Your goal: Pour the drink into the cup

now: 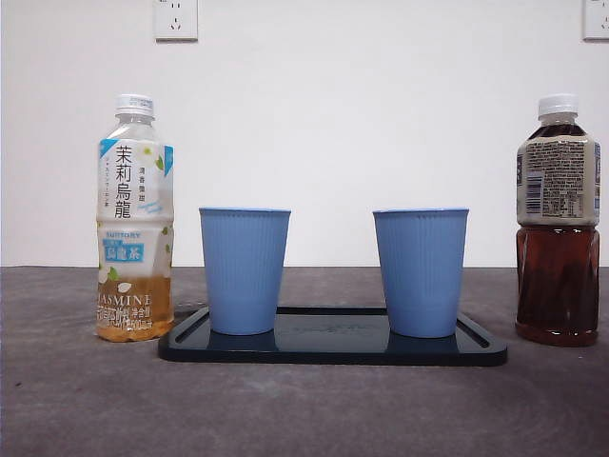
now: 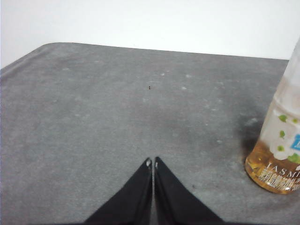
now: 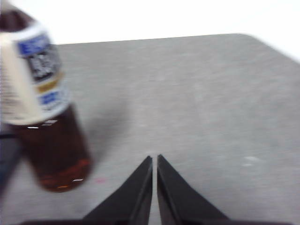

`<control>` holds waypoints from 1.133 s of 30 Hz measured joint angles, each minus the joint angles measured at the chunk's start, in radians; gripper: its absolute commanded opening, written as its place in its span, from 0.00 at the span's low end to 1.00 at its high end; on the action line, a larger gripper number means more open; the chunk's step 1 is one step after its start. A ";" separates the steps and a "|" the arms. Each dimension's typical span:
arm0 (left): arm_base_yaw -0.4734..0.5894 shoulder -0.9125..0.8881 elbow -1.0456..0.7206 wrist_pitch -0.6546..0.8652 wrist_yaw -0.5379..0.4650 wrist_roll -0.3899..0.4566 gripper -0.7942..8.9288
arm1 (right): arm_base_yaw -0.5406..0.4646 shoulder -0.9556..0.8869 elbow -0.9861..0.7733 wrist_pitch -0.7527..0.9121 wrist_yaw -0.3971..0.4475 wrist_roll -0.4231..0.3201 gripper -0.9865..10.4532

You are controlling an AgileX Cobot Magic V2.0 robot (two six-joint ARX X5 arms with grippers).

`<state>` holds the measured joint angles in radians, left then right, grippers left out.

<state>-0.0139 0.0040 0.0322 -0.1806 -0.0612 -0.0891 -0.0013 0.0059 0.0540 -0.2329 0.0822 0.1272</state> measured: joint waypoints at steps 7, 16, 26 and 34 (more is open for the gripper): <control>-0.026 0.017 0.021 -0.027 0.065 -0.141 0.09 | 0.002 0.000 0.016 0.003 -0.225 0.139 0.10; -0.113 0.218 0.359 -0.129 0.117 -0.263 0.09 | 0.047 0.143 0.375 -0.125 -0.342 0.238 0.10; -0.155 0.439 0.779 -0.380 0.347 -0.248 0.09 | 0.049 0.367 0.729 -0.344 -0.582 0.201 0.10; -0.194 0.597 1.032 -0.571 0.562 -0.158 0.09 | 0.131 0.542 0.979 -0.489 -0.710 0.073 0.10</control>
<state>-0.2077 0.6006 1.0637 -0.7521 0.5003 -0.2466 0.1299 0.5480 1.0332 -0.7223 -0.6273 0.2001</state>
